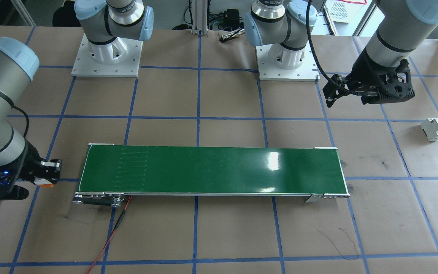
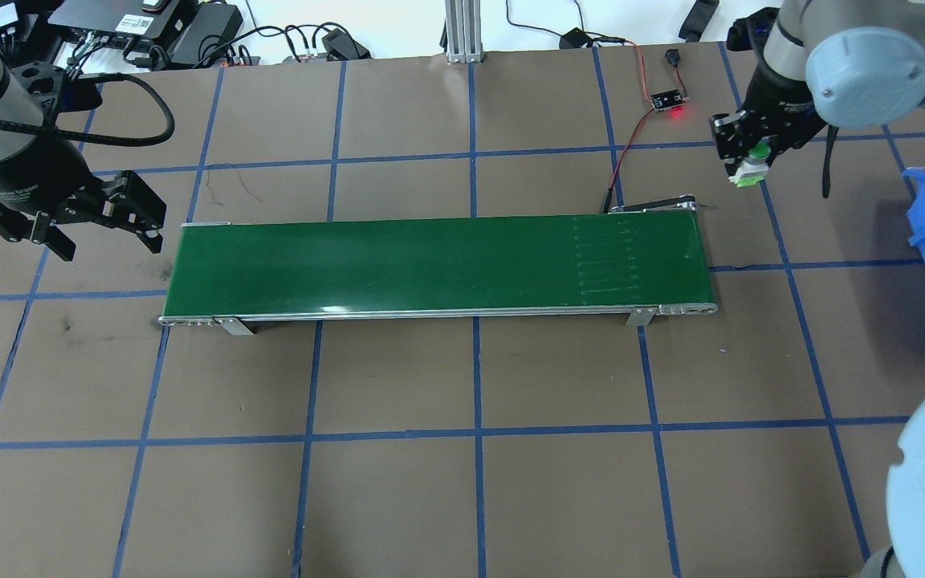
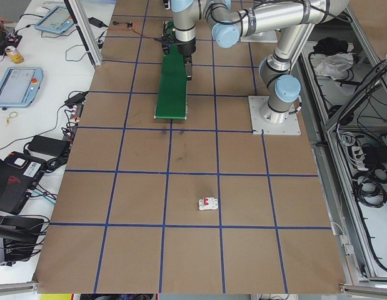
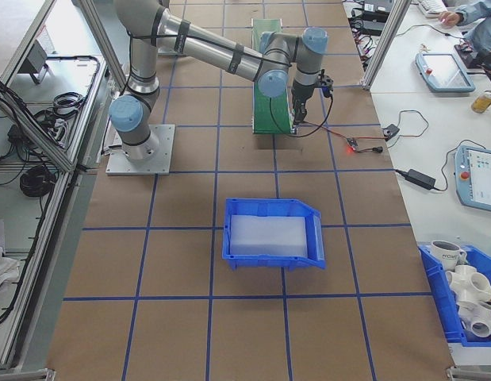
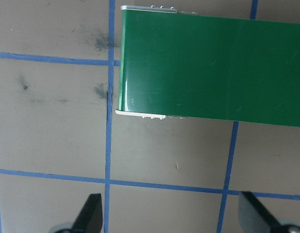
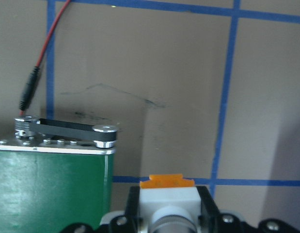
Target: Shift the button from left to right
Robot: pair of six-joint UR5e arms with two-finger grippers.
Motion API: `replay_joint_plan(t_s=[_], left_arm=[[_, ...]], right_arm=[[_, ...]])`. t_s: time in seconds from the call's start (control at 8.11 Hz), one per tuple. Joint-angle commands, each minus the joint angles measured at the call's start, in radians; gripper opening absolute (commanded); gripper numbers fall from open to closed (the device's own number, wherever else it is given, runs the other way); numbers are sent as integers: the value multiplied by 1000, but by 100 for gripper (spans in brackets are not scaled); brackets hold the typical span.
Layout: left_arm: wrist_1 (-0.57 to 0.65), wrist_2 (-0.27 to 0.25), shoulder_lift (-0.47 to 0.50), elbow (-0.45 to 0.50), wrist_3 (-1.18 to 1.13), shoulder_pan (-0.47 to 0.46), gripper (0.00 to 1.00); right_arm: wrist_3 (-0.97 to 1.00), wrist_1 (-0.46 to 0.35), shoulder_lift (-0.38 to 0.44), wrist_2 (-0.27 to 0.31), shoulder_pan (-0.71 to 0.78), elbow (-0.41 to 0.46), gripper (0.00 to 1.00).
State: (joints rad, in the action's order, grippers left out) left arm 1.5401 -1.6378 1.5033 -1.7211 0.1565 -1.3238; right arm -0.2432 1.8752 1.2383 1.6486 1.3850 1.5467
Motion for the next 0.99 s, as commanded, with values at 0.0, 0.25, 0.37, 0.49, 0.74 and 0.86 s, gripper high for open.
replay_joint_plan(t_s=[0.0,0.25,0.37,0.49,0.74,0.86], left_arm=[[0,3,-2,-2,0,1,100],[0,1,-2,-3,0,1,100],[0,0,-3,-2,0,0,100],[0,-2,-3,-2,0,1,100],[0,-2,-5,-2,17,3,100],[0,-5,-5,-5,31,5,100]], right_arm=[[-279,-18,47,34,-145,-36,0],[-544,-16,58,28,-306,-36,0],[-667,-5,56,22,-381,-37,0],[-759,4,53,25,-427,-37,0],[-887,53,18,20,-497,-36,0],[-956,117,-29,13,-530,-34,0]])
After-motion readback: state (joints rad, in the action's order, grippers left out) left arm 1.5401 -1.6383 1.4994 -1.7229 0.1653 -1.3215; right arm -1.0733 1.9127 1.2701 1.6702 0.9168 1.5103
